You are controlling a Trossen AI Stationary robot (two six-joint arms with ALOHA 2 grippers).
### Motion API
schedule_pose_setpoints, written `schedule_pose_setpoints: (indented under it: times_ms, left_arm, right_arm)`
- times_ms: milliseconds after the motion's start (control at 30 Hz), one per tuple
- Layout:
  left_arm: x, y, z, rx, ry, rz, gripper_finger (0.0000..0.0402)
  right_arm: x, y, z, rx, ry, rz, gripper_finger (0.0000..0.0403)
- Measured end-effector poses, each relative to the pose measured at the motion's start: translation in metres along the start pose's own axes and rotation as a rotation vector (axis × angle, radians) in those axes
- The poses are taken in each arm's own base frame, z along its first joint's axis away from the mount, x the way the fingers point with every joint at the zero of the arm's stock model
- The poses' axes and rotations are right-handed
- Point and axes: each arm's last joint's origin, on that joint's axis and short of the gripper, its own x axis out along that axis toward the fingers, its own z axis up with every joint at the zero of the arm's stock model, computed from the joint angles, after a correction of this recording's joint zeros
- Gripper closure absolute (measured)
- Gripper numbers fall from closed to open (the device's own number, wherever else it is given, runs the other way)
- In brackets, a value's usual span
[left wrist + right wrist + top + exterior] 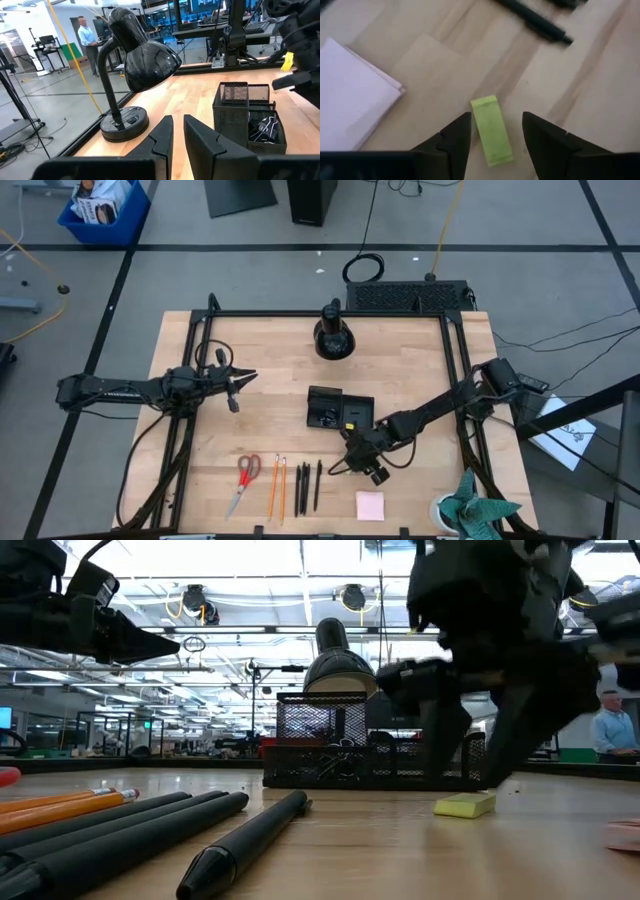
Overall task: Pick and place office supplies into organizer
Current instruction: Put the yellow eraser into the black desk organizer
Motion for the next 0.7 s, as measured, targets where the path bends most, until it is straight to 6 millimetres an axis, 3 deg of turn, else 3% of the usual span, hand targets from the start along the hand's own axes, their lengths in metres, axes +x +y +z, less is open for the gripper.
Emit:
schedule_pose_setpoints:
  times_ms: [367, 700]
  left_arm:
    - [0.000, 0.000, -0.001, 0.010, 0.007, 0.007, 0.0350]
    - [0.000, 0.000, -0.001, 0.007, 0.007, 0.007, 0.0350]
  right_arm:
    - [0.020, -0.001, -0.010, 0.102, 0.051, 0.031, 0.0255]
    - [0.022, 0.004, -0.009, 0.231, 0.055, -0.022, 0.0384]
